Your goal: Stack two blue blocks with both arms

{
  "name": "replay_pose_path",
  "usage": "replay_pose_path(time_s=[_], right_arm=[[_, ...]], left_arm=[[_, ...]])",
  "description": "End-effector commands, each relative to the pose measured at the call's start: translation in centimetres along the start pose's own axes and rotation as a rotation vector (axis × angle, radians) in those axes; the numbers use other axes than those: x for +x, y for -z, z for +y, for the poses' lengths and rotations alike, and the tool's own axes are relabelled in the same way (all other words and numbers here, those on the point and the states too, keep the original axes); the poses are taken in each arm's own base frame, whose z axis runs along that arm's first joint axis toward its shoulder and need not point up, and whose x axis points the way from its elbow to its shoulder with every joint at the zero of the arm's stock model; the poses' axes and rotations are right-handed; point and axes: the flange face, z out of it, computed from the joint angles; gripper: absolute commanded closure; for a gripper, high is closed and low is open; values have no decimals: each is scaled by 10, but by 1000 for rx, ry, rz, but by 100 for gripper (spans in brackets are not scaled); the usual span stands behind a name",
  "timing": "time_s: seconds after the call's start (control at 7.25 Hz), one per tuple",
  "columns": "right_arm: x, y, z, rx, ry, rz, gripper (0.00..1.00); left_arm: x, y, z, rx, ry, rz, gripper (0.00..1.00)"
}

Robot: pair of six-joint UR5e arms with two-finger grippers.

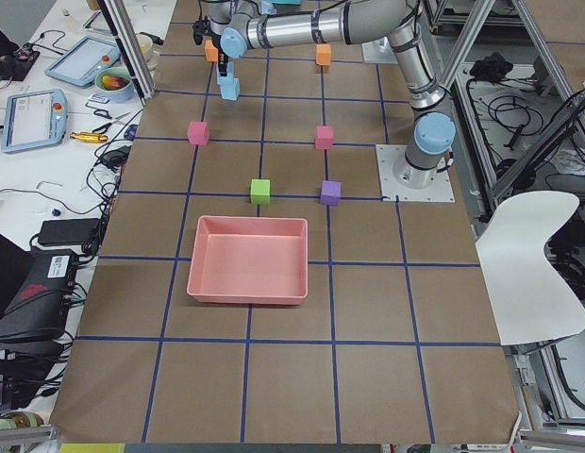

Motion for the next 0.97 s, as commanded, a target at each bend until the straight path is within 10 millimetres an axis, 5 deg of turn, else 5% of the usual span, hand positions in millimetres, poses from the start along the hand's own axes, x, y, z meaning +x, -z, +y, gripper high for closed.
replay_pose_path(time_s=[0.0,0.83], right_arm=[[-4,9,9,8,-3,-76,0],[2,0,34,-39,51,-54,0]], left_arm=[[9,-14,1,-10,-9,-6,100],[18,-32,5,-28,-22,-8,100]])
